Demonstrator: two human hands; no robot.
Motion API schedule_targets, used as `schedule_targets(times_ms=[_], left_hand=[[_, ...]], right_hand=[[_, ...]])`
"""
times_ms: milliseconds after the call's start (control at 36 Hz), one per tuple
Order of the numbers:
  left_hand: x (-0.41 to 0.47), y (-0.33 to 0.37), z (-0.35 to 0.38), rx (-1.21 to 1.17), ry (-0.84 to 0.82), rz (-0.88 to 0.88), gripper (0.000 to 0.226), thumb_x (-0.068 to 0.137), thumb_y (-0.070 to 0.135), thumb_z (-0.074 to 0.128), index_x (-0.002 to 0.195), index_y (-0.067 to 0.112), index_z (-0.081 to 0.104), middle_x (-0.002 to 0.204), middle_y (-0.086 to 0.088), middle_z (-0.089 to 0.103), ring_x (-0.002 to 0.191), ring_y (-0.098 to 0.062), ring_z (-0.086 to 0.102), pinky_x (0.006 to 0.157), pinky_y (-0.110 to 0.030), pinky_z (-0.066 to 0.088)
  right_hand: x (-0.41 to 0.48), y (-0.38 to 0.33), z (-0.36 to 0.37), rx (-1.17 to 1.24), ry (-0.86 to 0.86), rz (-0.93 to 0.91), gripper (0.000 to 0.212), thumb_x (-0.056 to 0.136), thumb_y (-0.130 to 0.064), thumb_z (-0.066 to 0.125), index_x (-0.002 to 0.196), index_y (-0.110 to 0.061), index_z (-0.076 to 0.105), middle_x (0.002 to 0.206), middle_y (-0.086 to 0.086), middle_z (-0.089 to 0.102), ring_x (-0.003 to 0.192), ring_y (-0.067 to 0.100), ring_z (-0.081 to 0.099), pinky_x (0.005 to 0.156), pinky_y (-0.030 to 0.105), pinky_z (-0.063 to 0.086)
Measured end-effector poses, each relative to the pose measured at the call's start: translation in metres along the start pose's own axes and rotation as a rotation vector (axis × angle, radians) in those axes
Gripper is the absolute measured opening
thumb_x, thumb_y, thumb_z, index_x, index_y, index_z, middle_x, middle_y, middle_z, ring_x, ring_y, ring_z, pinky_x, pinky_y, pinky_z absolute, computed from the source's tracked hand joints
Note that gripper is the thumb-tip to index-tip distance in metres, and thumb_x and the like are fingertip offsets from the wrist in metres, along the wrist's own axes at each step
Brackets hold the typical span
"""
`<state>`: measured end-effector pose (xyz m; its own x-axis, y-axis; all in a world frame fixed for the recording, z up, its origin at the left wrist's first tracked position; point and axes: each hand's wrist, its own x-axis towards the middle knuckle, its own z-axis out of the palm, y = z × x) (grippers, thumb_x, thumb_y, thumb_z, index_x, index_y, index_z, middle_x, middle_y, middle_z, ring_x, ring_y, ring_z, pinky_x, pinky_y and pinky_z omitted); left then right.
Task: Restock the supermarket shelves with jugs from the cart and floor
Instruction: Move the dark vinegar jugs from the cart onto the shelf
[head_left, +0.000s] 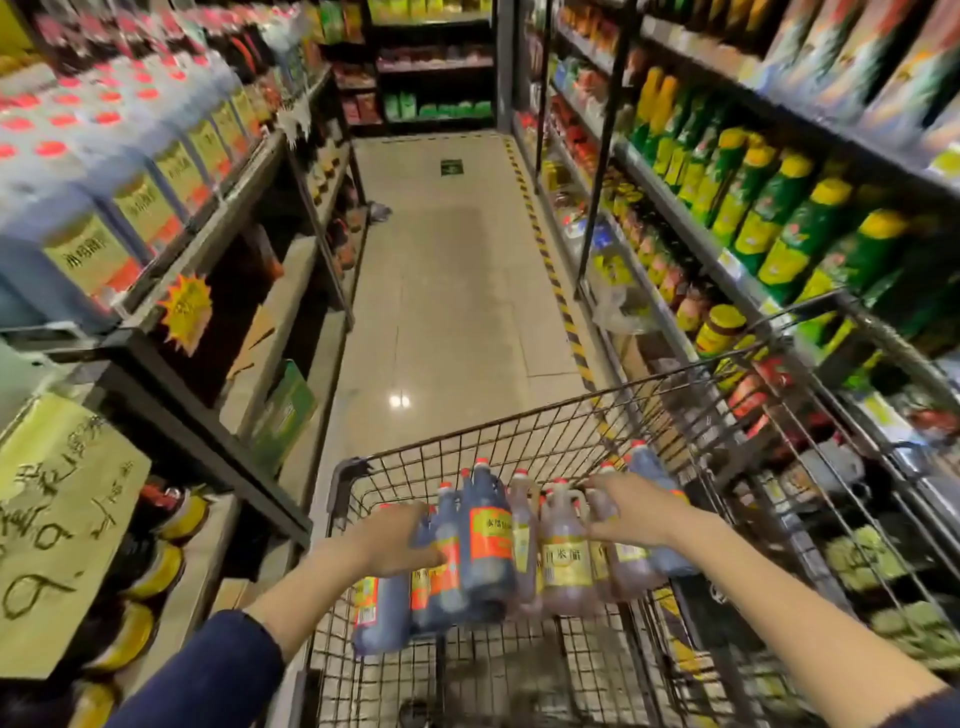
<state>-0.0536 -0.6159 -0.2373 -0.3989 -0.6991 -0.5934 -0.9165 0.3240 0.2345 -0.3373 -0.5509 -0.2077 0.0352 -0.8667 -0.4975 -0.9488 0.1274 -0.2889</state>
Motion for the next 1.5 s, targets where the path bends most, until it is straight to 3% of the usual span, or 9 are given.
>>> schedule_targets(times_ms=[83,250,306,361,611,806,1111,1361,1500], left_hand=[[0.015,-0.001,0.015,-0.092,0.034,-0.063,0.078,0.081,0.056,0.061,0.140,0.011,0.035,0.141,-0.010,0.045,0.128,-0.028,0.046,0.101,-0.037,0.041],[0.047,0.012,0.052,-0.274,-0.009,-0.204,0.110,0.061,0.084,0.051,0.146,0.018,0.030,0.146,-0.010,0.041,0.130,-0.028,0.044,0.105,-0.041,0.038],[0.051,0.026,0.056,-0.321,-0.031,-0.246,0.071,0.084,0.055,0.059,0.138,0.014,0.040,0.135,-0.009,0.051,0.125,-0.026,0.048,0.099,-0.031,0.040],[0.057,0.040,0.060,-0.423,0.003,-0.267,0.013,0.090,0.029,0.061,0.093,0.021,0.051,0.091,0.004,0.058,0.098,-0.019,0.056,0.071,-0.020,0.042],[0.114,0.052,0.115,-0.727,0.166,-0.406,0.076,0.063,0.049,0.080,0.116,0.002,0.052,0.095,-0.006,0.064,0.089,-0.023,0.063,0.062,-0.019,0.040],[0.135,0.074,0.123,-0.687,0.238,-0.537,0.112,0.059,0.043,0.086,0.137,-0.006,0.022,0.128,-0.025,0.048,0.111,-0.039,0.054,0.085,-0.040,0.050],[0.152,0.071,0.122,-0.752,0.241,-0.639,0.092,0.054,0.023,0.088,0.126,0.000,0.034,0.117,-0.019,0.049,0.105,-0.035,0.054,0.079,-0.034,0.047],[0.154,0.061,0.118,-1.297,0.144,-0.634,0.090,0.026,0.034,0.088,0.106,0.009,0.056,0.096,-0.016,0.069,0.086,-0.031,0.068,0.083,-0.045,0.056],[0.149,0.070,0.103,-1.451,0.113,-0.647,0.050,0.061,0.012,0.087,0.103,0.006,0.060,0.088,-0.013,0.070,0.077,-0.027,0.068,0.072,-0.037,0.056]], right_hand=[[0.022,0.021,0.007,0.039,-0.023,-0.038,0.054,0.083,-0.041,0.060,0.127,-0.012,0.049,0.123,0.009,0.057,0.120,0.029,0.051,0.087,0.033,0.044],[0.043,0.051,0.022,0.098,-0.133,-0.048,0.071,0.088,-0.036,0.062,0.147,-0.015,0.028,0.141,0.009,0.048,0.129,0.023,0.045,0.101,0.030,0.040],[0.047,0.060,0.029,0.138,-0.150,-0.055,0.064,0.087,-0.031,0.064,0.143,-0.017,0.036,0.138,0.005,0.053,0.124,0.020,0.051,0.097,0.029,0.042],[0.048,0.067,0.034,0.172,-0.154,-0.065,0.059,0.086,-0.031,0.064,0.140,-0.020,0.041,0.140,0.001,0.052,0.125,0.018,0.049,0.098,0.027,0.040],[0.066,0.095,0.061,0.230,-0.192,0.048,0.061,0.088,-0.035,0.063,0.140,-0.013,0.040,0.139,0.006,0.050,0.126,0.020,0.047,0.095,0.027,0.039],[0.082,0.108,0.080,0.355,-0.183,0.051,0.057,0.084,-0.036,0.068,0.134,-0.017,0.048,0.128,0.002,0.057,0.120,0.021,0.053,0.094,0.032,0.045],[0.093,0.129,0.094,0.436,-0.004,0.163,0.061,0.086,-0.027,0.068,0.139,-0.013,0.042,0.140,0.005,0.048,0.129,0.020,0.043,0.099,0.025,0.034],[0.080,0.183,0.094,0.447,0.209,0.386,0.057,0.077,-0.012,0.074,0.129,-0.001,0.052,0.122,0.020,0.056,0.111,0.035,0.055,0.086,0.035,0.041],[0.085,0.205,0.106,0.401,0.170,0.484,0.036,0.080,-0.016,0.073,0.108,0.002,0.061,0.098,0.024,0.065,0.095,0.039,0.061,0.071,0.036,0.041]])
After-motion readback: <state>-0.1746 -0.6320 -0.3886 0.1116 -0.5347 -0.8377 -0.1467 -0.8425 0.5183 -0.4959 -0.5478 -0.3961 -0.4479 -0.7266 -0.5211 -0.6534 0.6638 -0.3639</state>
